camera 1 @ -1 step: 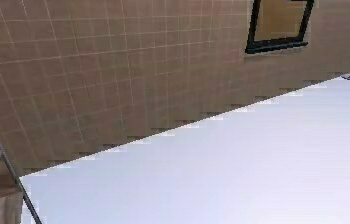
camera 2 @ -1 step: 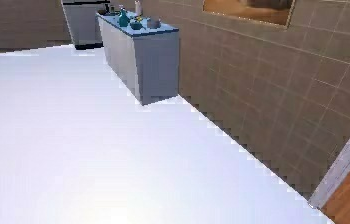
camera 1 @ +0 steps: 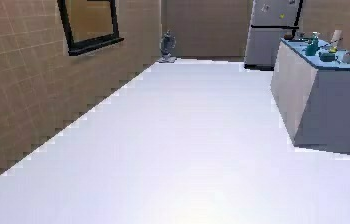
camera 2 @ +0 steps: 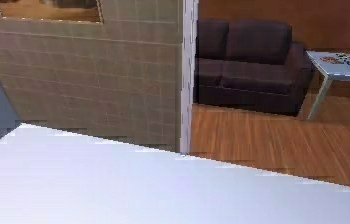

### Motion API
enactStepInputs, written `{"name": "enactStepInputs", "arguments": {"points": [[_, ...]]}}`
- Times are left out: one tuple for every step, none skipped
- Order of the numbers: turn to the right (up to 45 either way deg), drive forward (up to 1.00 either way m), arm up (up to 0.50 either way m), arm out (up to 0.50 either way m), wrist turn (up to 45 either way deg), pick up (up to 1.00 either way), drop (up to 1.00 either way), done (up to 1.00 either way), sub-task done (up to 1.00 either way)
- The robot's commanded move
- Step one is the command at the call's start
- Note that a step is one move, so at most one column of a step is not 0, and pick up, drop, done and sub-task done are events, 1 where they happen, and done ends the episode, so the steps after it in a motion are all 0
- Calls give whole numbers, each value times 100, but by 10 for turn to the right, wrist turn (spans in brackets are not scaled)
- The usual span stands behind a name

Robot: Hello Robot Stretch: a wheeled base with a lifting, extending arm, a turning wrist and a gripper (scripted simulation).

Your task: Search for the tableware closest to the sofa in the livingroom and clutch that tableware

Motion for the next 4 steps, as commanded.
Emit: {"name": "enactStepInputs", "arguments": {"points": [[450, 0, 0, 0, 0, 0, 0, 0, 0], [450, 0, 0, 0, 0, 0, 0, 0, 0], [270, 0, 0, 0, 0, 0, 0, 0, 0], [0, 100, 0, 0, 0, 0, 0, 0, 0]]}}
